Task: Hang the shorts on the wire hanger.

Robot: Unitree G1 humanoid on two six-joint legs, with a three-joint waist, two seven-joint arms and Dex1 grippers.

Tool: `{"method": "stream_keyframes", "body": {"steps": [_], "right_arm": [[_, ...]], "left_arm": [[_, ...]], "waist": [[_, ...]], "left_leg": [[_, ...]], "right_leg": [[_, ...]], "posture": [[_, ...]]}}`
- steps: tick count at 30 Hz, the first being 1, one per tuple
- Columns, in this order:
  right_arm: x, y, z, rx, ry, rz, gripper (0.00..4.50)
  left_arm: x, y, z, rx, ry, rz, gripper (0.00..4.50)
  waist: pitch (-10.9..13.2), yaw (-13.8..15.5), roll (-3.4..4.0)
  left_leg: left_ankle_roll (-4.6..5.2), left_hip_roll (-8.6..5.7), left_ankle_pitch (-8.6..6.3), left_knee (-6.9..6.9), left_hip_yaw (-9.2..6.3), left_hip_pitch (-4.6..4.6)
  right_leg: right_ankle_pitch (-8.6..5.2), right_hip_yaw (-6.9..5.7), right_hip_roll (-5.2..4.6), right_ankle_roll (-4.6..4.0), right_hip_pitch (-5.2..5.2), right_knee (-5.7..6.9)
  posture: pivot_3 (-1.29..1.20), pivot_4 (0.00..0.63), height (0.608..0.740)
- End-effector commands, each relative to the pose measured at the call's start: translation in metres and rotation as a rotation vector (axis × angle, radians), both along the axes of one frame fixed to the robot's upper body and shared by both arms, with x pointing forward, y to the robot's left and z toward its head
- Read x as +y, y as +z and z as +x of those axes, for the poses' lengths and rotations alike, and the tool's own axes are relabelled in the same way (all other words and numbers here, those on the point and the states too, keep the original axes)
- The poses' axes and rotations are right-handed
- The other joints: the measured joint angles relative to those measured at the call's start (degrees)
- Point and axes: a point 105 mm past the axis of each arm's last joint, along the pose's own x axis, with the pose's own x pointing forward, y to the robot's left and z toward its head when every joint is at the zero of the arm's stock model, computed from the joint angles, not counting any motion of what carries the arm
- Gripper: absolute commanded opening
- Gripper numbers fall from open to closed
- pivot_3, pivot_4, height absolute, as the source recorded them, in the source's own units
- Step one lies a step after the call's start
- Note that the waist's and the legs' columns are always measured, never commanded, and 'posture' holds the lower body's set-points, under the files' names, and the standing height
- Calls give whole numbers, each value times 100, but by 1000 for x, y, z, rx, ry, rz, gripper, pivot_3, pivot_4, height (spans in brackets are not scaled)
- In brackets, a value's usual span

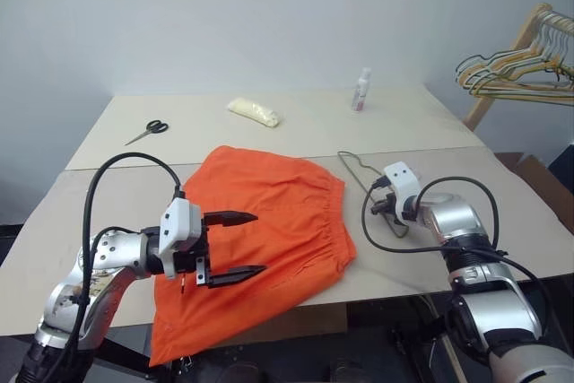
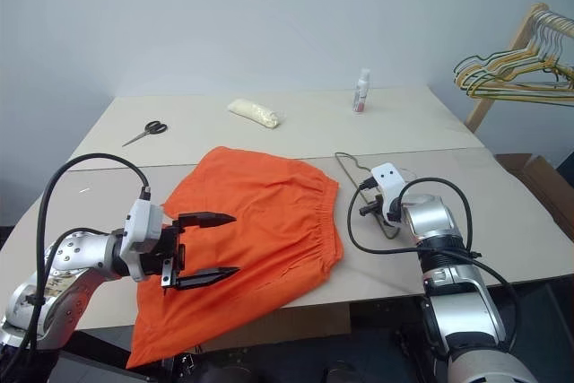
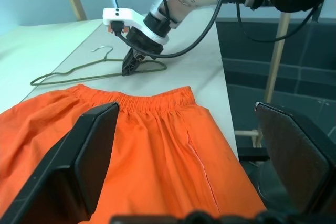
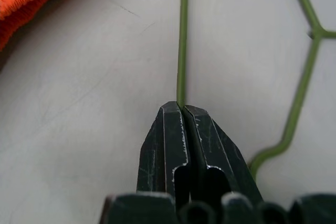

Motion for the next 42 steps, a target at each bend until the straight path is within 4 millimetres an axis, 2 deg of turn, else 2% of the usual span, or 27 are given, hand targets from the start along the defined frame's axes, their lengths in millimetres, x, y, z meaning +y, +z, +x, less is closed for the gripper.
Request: {"method": "stream_keyframes", "body": {"steps": [1, 6, 8, 11, 15, 16, 18, 25, 32, 36, 42], "right_arm": [[-6, -4, -3, 4, -58, 21, 26], [3, 45, 3, -227, -75, 117, 26], [7, 64, -2, -334, -63, 105, 26], [22, 87, -14, -459, 23, 95, 26], [63, 124, -37, -680, 244, 64, 26], [68, 128, -40, -710, 268, 60, 26], [90, 141, -55, -836, 399, 68, 26], [123, 145, -79, -1009, 578, 65, 26], [133, 136, -85, -1030, 616, 61, 26], [133, 132, -83, -1025, 607, 43, 0], [131, 130, -81, -1039, 604, -10, 0]], "left_arm": [[-5, 7, 12, -33, 56, -12, 4500], [-11, 4, 52, 5, 260, -44, 4500], [-15, 9, 70, 51, 356, -121, 4500], [-28, 23, 83, 125, 392, -265, 4500], [-56, 53, 92, 325, 312, -535, 4500], [-58, 57, 93, 347, 305, -560, 4500], [-64, 66, 99, 413, 300, -649, 4500], [-64, 83, 104, 476, 289, -794, 4500], [-56, 85, 108, 514, 297, -840, 4500], [-54, 81, 114, 540, 349, -844, 3615], [-53, 75, 118, 567, 378, -838, 1603]], "waist": [[-1, 9, -1], [2, 28, 3], [3, 5, 5], [3, -20, 4], [4, -83, 2], [4, -99, 2], [4, -151, 1], [5, -194, 0], [6, -144, -1], [5, -131, -1], [6, -134, -1]], "left_leg": [[0, 0, 0, 0, -1, 0], [-1, -4, 1, 0, -9, -12], [-2, -5, 1, 0, -8, -24], [-3, -5, 2, 1, -9, -29], [0, -6, 0, 5, -8, -29], [2, -6, -1, 10, -8, -29], [1, -10, -1, 15, -6, -23], [-36, -19, 20, 15, -2, -16], [-42, -19, 24, 18, -2, -18], [-42, -23, 24, 18, -3, -18], [-43, -23, 24, 18, -3, -19]], "right_leg": [[0, 0, -1, 0, 1, 0], [2, -5, -5, 4, -7, 0], [5, -2, -6, 8, -20, 3], [8, -1, -7, 14, -23, 3], [11, 1, -9, 19, -19, -4], [11, 1, -9, 20, -19, -6], [11, 5, -7, 21, -14, -7], [11, 11, 0, 20, -10, -7], [11, 13, -5, 20, -9, -10], [11, 12, -5, 19, -8, -11], [11, 12, -4, 19, -10, -11]], "posture": [[157, 0, 740], [132, 0, 740], [124, 0, 740], [117, 0, 740], [90, 0, 740], [86, 0, 740], [83, 0, 740], [86, 0, 740], [90, 0, 740], [93, 0, 740], [91, 0, 740]]}}
